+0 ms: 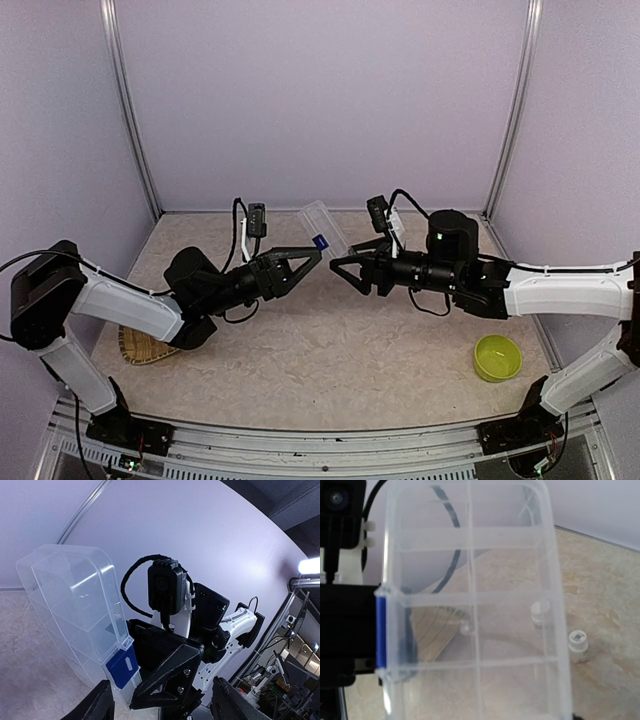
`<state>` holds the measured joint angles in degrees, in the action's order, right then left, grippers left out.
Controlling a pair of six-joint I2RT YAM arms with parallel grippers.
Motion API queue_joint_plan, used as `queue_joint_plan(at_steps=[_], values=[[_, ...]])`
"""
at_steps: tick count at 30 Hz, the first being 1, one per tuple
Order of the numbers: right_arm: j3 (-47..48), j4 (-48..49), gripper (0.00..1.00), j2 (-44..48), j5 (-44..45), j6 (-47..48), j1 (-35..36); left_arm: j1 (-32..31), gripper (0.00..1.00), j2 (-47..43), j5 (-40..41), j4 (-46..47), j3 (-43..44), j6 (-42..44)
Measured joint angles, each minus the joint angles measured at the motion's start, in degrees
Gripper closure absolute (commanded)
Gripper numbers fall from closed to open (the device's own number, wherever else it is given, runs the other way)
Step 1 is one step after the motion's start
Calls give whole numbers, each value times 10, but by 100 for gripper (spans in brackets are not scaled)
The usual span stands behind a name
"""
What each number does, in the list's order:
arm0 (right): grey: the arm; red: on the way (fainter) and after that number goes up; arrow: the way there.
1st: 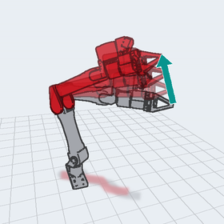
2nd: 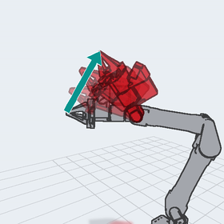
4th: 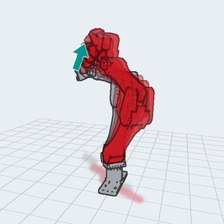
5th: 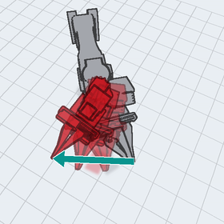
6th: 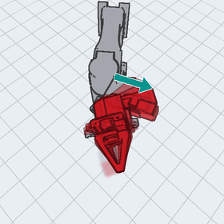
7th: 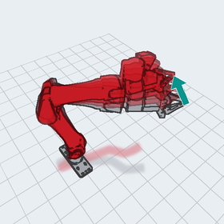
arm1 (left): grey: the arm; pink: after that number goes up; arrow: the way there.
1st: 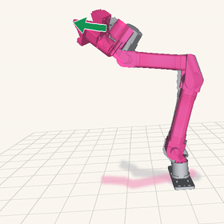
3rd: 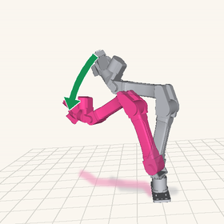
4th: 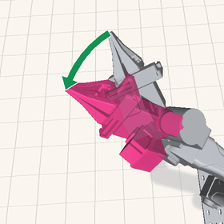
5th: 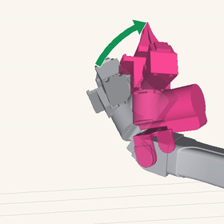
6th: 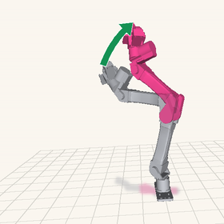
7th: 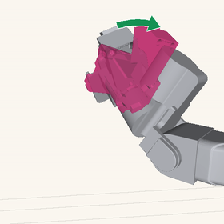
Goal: Sort the pills into containers
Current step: Open the lid of the pill container.
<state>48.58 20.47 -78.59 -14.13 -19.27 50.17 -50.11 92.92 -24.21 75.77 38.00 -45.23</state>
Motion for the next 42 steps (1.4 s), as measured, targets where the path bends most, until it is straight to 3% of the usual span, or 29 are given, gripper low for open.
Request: queue_joint_plan(at_steps=[27,42], values=[[-9,45,45,-15,-7,-14,0,9,40,28,-25,88,0,-37],[-14,1,45,-26,33,-18,-2,-6,40,19,-41,128,-14,-21]])
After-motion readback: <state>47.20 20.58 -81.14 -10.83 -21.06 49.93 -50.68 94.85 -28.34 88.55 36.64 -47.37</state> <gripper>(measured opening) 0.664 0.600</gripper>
